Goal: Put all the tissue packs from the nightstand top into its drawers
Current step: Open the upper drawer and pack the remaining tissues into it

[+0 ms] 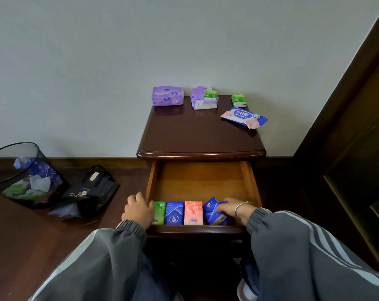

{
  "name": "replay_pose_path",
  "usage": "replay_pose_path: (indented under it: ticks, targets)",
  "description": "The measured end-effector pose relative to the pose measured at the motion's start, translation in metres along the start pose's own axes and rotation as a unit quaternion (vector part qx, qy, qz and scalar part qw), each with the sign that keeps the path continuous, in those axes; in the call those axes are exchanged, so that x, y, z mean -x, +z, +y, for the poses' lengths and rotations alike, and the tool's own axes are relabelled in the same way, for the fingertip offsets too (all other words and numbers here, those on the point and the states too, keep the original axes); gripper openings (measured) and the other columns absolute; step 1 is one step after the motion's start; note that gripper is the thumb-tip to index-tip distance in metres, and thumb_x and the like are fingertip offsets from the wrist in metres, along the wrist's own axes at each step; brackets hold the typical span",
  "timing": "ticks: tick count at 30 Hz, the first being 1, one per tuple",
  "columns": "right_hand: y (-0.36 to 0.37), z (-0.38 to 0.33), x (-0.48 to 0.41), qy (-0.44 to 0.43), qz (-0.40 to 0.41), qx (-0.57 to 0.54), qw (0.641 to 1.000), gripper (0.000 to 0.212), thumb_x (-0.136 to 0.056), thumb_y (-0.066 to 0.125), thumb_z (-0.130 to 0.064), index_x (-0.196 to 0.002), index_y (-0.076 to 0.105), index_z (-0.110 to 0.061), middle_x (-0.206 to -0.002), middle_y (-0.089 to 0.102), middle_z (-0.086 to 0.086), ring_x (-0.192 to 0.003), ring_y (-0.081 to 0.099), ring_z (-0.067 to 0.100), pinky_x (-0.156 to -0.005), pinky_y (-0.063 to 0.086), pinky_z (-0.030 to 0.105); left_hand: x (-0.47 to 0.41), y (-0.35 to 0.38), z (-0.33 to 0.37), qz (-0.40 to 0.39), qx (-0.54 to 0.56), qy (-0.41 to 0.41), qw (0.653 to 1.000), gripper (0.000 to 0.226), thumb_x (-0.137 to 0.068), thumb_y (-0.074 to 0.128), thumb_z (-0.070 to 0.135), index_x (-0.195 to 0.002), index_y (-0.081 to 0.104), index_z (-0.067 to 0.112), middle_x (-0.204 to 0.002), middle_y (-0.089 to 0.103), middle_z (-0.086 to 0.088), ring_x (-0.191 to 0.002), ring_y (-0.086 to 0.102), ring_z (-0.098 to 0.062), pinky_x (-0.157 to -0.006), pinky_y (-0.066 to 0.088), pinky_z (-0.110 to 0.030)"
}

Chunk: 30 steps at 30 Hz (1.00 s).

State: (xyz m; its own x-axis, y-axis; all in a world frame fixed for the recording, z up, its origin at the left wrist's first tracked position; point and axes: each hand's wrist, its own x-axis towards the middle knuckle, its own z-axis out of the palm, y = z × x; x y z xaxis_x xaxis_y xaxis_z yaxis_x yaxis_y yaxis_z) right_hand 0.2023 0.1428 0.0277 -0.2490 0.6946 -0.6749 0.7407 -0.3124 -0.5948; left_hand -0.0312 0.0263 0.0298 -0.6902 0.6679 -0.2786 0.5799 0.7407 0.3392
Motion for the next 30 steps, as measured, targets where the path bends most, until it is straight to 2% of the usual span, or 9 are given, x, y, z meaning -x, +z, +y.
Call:
replay_pose_path:
  ticks: [3,5,9,14,18,21,23,26,30]
  targets:
    - [0.006,-0.004,0.002,-0.002,0.088,0.220,0.972,0.036,-0.093,0.043,-0.026,-0.122,0.055,-0.010,-0.130,0.053,0.012,-0.122,0.047,0.029,-0.100,0.036,0.032,0.003,0.008,-0.008,-0.031,-0.039,0.020,0.999,0.039,-0.098,0.035,0.040,-0.125,0.045,0.014,-0.133,0.048,-0.010,-0.118,0.052,-0.034,-0.094,0.040,-0.041]
    - [0.007,-0.004,0.005,0.002,0.114,0.240,0.964,0.033,-0.095,0.041,-0.025,-0.119,0.057,-0.009,-0.129,0.054,0.012,-0.120,0.048,0.028,-0.098,0.036,0.030,0.005,0.010,-0.009,-0.018,-0.047,0.031,0.998,0.034,-0.098,0.032,0.040,-0.114,0.047,0.014,-0.127,0.055,-0.009,-0.112,0.057,-0.032,-0.087,0.041,-0.040]
    - [0.004,0.003,0.003,-0.027,0.113,0.202,0.973,0.035,-0.091,0.051,-0.017,-0.121,0.056,0.000,-0.126,0.058,0.015,-0.113,0.056,0.029,-0.085,0.042,0.028,0.006,0.011,-0.008,-0.006,-0.056,0.042,0.998,0.028,-0.098,0.030,0.040,-0.102,0.043,0.015,-0.120,0.060,-0.007,-0.104,0.061,-0.031,-0.077,0.039,-0.038]
    - [0.016,0.005,0.005,-0.032,0.004,-0.011,0.999,0.044,-0.077,0.053,0.015,-0.121,0.054,0.006,-0.107,0.064,0.019,-0.082,0.057,0.025,-0.060,0.047,0.029,0.004,0.013,-0.009,0.000,-0.066,0.043,0.997,0.030,-0.097,0.030,0.041,-0.104,0.044,0.015,-0.120,0.060,-0.007,-0.103,0.062,-0.031,-0.074,0.037,-0.037]
    - [0.009,0.002,0.005,-0.004,-0.055,0.001,0.998,0.050,-0.083,0.054,0.009,-0.131,0.046,0.000,-0.121,0.060,0.019,-0.098,0.059,0.027,-0.080,0.051,0.037,0.003,0.014,-0.010,0.002,-0.067,0.044,0.997,0.031,-0.097,0.030,0.041,-0.107,0.045,0.015,-0.121,0.060,-0.007,-0.105,0.061,-0.031,-0.078,0.040,-0.038]
    - [0.006,-0.005,0.001,0.023,-0.018,0.010,1.000,0.064,-0.090,0.052,-0.003,-0.146,0.023,-0.012,-0.132,0.051,0.016,-0.102,0.057,0.026,-0.077,0.049,0.035,0.004,0.014,-0.010,0.002,-0.066,0.043,0.997,0.032,-0.096,0.030,0.041,-0.107,0.045,0.015,-0.121,0.060,-0.006,-0.105,0.061,-0.031,-0.079,0.041,-0.038]
    - [0.010,-0.009,-0.002,0.017,-0.011,-0.006,1.000,0.059,-0.092,0.048,-0.006,-0.146,0.025,-0.012,-0.133,0.051,0.016,-0.110,0.058,0.029,-0.084,0.050,0.038,0.004,0.013,-0.009,0.002,-0.067,0.045,0.997,0.032,-0.096,0.030,0.041,-0.107,0.045,0.015,-0.120,0.061,-0.007,-0.104,0.061,-0.031,-0.079,0.041,-0.039]
    - [0.017,-0.009,-0.002,-0.023,-0.018,0.134,0.991,0.043,-0.090,0.051,-0.013,-0.132,0.042,-0.008,-0.126,0.057,0.017,-0.103,0.059,0.028,-0.086,0.049,0.037,0.004,0.013,-0.010,0.003,-0.066,0.048,0.997,0.032,-0.097,0.030,0.041,-0.106,0.045,0.015,-0.120,0.061,-0.006,-0.104,0.061,-0.031,-0.078,0.040,-0.038]
    - [0.011,-0.013,-0.004,-0.058,-0.016,0.302,0.951,0.051,-0.093,0.046,-0.036,-0.135,0.041,-0.007,-0.138,0.048,0.013,-0.124,0.048,0.029,-0.104,0.039,0.037,0.005,0.013,-0.009,0.003,-0.066,0.048,0.997,0.032,-0.097,0.029,0.041,-0.106,0.045,0.015,-0.121,0.060,-0.006,-0.104,0.061,-0.030,-0.076,0.039,-0.037]
